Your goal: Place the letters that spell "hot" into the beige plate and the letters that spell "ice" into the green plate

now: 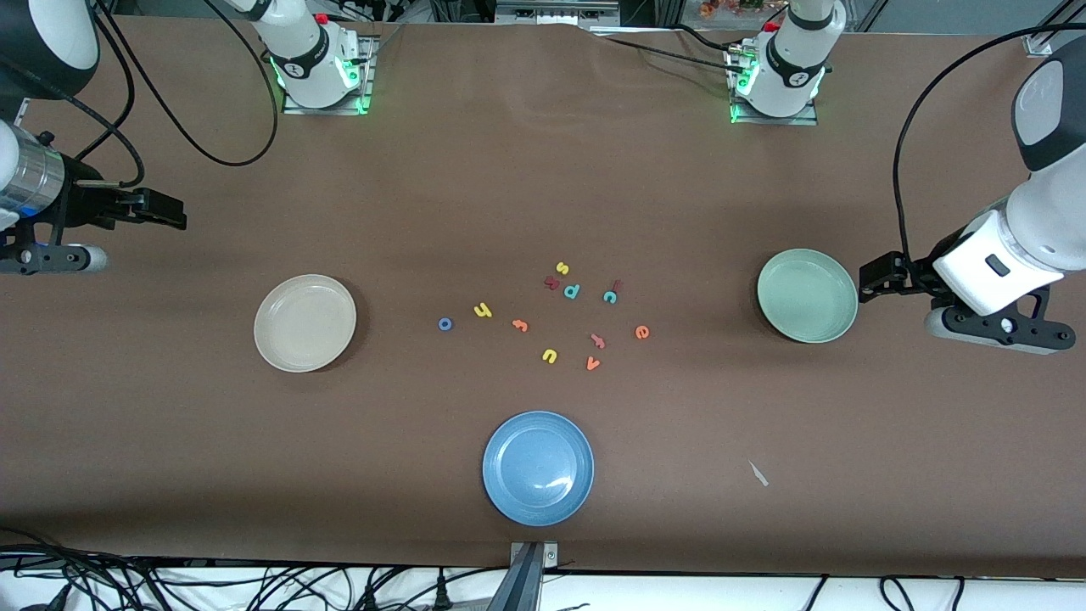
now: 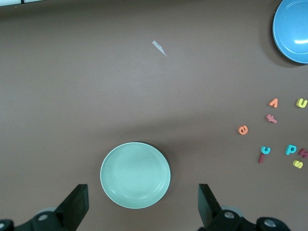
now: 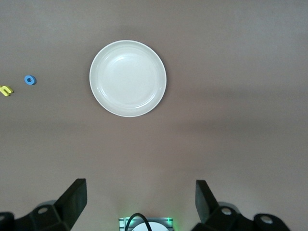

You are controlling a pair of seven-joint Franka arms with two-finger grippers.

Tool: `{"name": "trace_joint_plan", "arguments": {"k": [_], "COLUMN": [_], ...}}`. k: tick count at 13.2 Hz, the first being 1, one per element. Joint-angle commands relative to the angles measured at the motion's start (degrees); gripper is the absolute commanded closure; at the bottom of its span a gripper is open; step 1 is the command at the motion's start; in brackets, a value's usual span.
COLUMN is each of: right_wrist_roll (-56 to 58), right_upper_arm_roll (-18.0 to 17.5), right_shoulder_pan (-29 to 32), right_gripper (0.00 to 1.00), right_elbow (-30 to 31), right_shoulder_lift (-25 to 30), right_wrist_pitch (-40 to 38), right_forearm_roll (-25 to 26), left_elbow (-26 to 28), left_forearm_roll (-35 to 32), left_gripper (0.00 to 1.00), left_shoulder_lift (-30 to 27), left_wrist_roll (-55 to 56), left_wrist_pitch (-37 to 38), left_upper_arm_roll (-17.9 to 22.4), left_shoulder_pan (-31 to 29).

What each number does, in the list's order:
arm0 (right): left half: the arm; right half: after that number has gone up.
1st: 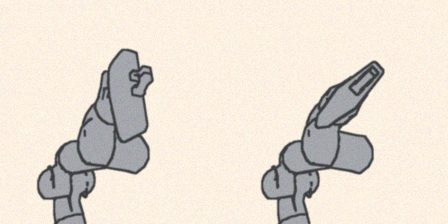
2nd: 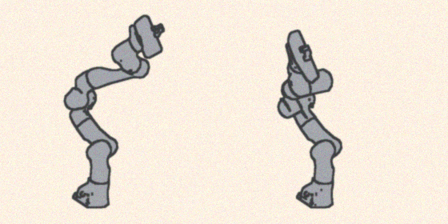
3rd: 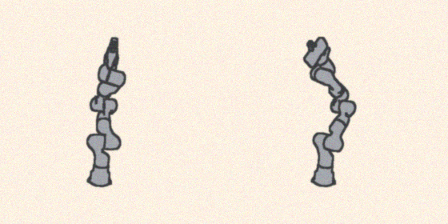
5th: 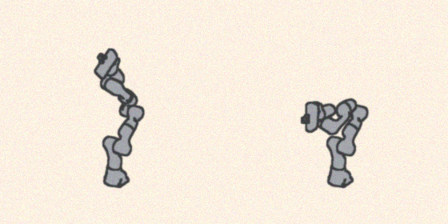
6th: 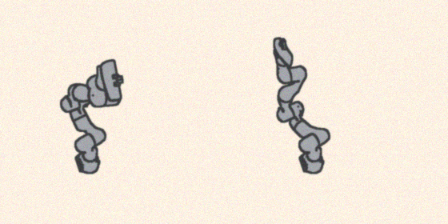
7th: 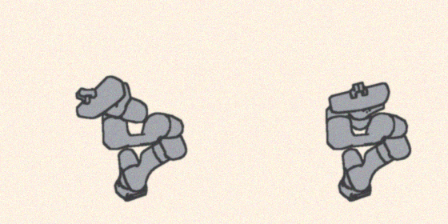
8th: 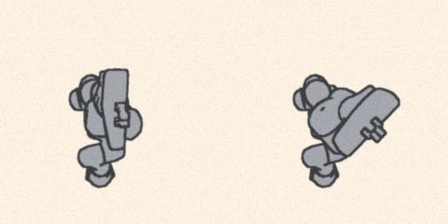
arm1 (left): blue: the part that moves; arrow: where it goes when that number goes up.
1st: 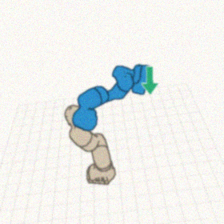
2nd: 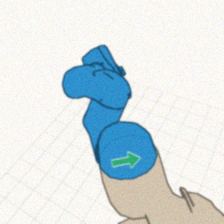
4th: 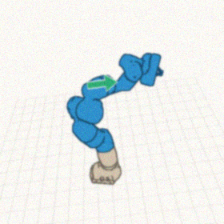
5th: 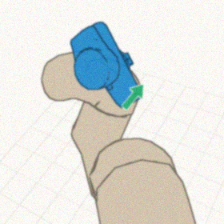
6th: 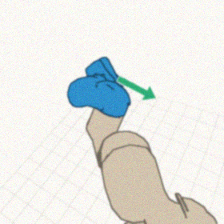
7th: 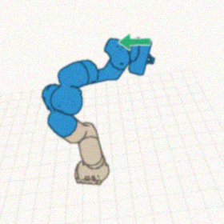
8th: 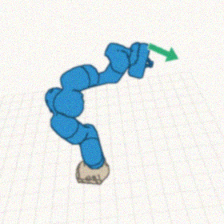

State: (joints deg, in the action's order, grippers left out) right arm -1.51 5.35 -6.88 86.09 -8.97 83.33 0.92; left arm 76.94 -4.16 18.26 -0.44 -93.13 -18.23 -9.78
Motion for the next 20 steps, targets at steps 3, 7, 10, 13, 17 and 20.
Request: {"name": "trace_joint_plan", "arguments": {"k": [3, 7, 10, 13, 17, 20], "right_wrist_roll": [-5.07, -5.08, -4.46, -3.68, -0.17, 1.34], "right_upper_arm_roll": [-0.43, -0.69, -0.87, -1.05, -0.61, -0.52], "right_shoulder_pan": [-0.32, -0.41, -0.5, -0.59, -0.41, -0.41], "right_gripper": [0.0, 0.0, 0.0, 0.0, 0.0, 0.0], "right_elbow": [-0.66, -0.66, -0.75, -0.75, -0.66, -0.66], "right_shoulder_lift": [0.45, 0.36, 0.27, 0.36, 0.27, 0.18], "right_wrist_pitch": [-1.25, -0.98, -0.54, 0.08, -0.1, 0.07], "right_forearm_roll": [0.05, -0.04, -0.13, -0.04, 0.22, 0.22], "left_elbow": [-0.56, -0.56, -0.56, -0.56, -0.56, -0.56], "left_forearm_roll": [0.29, 0.38, 0.2, 0.38, 0.38, 0.29], "left_gripper": [0.0, 0.0, 0.0, 0.0, 0.0, 0.0], "left_shoulder_lift": [-0.6, -0.51, -0.68, -0.77, -0.86, -0.77], "left_wrist_roll": [-0.79, -0.79, -0.79, -0.79, -0.79, -0.79], "left_wrist_pitch": [1.2, 1.19, 1.2, 1.11, 1.11, 1.11], "left_upper_arm_roll": [-0.14, -0.05, -0.23, -0.23, -0.23, -0.14], "left_shoulder_pan": [-0.15, -0.15, 0.03, 0.03, 0.03, -0.06]}}
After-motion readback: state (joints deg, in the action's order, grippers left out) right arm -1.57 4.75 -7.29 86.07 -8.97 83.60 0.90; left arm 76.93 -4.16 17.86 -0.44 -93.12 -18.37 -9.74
